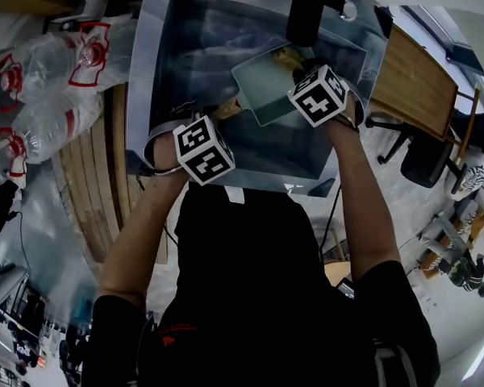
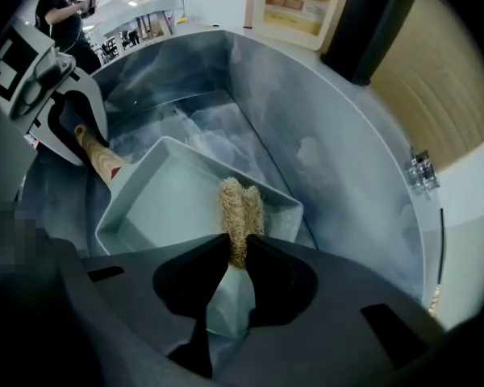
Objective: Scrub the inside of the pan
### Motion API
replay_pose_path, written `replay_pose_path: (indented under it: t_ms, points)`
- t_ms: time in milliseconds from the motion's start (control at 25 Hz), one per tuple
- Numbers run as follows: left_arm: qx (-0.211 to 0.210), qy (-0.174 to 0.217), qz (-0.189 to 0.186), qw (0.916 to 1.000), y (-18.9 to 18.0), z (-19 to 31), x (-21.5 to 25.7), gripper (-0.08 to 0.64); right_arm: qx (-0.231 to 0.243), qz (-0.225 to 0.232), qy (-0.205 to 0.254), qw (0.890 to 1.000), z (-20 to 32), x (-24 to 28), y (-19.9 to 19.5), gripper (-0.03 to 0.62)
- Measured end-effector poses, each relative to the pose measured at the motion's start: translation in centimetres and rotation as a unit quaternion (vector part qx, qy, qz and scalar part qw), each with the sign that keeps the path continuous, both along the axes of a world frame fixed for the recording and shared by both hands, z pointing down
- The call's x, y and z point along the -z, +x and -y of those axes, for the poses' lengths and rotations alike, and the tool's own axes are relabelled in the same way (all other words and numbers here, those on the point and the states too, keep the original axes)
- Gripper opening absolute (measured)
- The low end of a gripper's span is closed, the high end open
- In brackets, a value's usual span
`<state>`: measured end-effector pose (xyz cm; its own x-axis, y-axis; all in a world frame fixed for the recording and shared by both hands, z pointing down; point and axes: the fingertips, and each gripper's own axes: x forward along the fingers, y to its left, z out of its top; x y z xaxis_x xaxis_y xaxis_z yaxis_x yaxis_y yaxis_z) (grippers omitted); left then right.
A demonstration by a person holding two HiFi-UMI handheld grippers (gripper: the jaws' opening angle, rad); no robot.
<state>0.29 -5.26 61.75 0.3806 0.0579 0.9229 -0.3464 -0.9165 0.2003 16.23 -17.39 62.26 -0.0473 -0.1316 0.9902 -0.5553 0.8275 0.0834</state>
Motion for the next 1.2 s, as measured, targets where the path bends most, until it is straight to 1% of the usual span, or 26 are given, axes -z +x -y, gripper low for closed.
replay_pose_path:
  t_ms: [80,160,320,440,520,640,760,1040,1200]
  points:
    - [0.002,-0.002,0.000,1.0000,0.1,0.0,0.0,0.146,0.004,0.000,0.000,1.000,-0.1,0.0,-0.2,0.075]
    - [-0.001,-0.004,0.004,1.0000,0.1,-0.1,-0.1,0.146,0.004,0.009,0.001,1.000,-0.4,0.4,-0.5,0.074]
    - [-0.003,-0.012,0.007,0.9999,0.0,-0.3,-0.2,0.146,0.007,0.049,-0.001,0.999,-1.5,2.3,-2.6,0.074]
    - [-0.003,-0.013,0.007,0.9999,0.0,-0.3,-0.2,0.146,0.018,0.081,-0.018,0.996,-3.2,3.3,-5.0,0.074]
    - [-0.002,-0.013,0.007,0.9999,0.0,-0.3,-0.2,0.146,0.027,0.090,-0.035,0.995,-4.6,3.2,-6.3,0.074]
    - [-0.001,-0.014,0.006,0.9999,0.0,-0.2,-0.2,0.146,0.037,0.086,-0.059,0.994,-6.4,1.9,-7.3,0.074]
    - [-0.001,-0.014,0.006,0.9999,0.0,-0.2,-0.2,0.146,0.044,0.078,-0.071,0.993,-7.4,0.8,-7.4,0.074]
    - [-0.001,-0.016,0.007,0.9999,0.0,-0.2,-0.2,0.146,0.058,0.062,-0.067,0.994,-7.1,0.5,-6.9,0.074]
    - [-0.001,-0.016,0.007,0.9999,0.0,-0.3,-0.2,0.146,0.067,0.038,-0.062,0.995,-6.8,0.3,-5.7,0.074]
